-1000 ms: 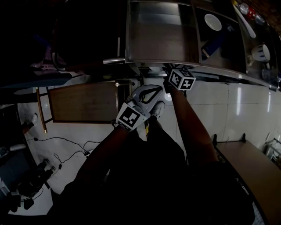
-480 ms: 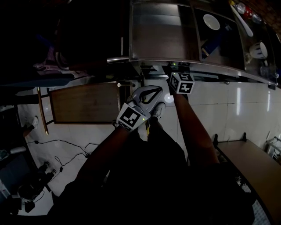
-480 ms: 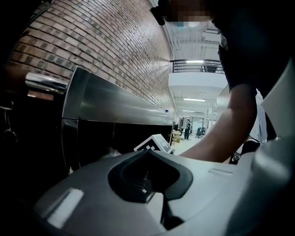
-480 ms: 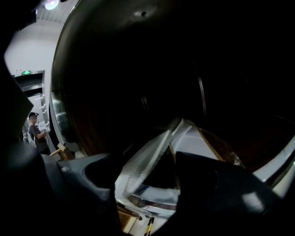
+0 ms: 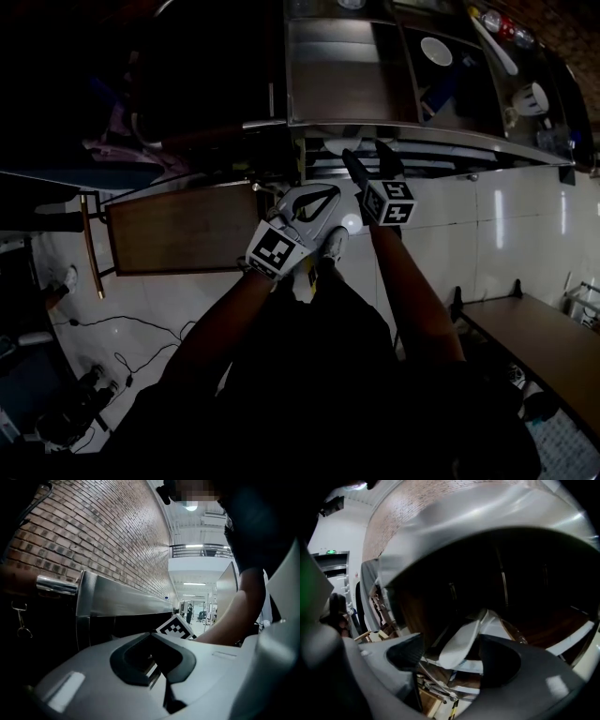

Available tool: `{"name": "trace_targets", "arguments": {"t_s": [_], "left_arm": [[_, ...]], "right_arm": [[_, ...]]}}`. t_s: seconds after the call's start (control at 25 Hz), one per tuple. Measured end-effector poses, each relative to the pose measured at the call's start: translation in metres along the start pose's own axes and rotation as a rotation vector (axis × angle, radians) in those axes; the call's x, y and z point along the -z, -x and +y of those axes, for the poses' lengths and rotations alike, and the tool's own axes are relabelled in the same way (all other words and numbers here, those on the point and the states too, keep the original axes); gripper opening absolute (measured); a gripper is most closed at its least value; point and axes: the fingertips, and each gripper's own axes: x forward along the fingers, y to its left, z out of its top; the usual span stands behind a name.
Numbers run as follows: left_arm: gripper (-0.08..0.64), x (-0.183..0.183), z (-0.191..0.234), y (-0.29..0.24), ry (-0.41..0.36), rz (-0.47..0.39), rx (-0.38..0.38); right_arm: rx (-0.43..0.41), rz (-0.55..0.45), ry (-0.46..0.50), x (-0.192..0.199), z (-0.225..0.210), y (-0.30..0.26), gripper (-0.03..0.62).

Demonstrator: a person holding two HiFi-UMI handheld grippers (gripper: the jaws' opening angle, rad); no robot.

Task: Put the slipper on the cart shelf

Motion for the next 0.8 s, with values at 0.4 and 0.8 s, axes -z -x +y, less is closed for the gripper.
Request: {"name": "trace_targets", "arguments": {"t_s": [0.4, 0.8], "left_arm": [[0.000, -0.024, 0.003, 0.064, -0.024, -0.046, -0.009], [0.001, -0.042, 0.004, 0.169, -0.028, -0.078, -0.036]], "right_arm": [[-0.114, -0.127, 0.155, -0.039, 0.112, 0.072, 0.347], [-0.335, -0.217, 0.259, -0.066, 0.252, 0.143, 0.204]]}}
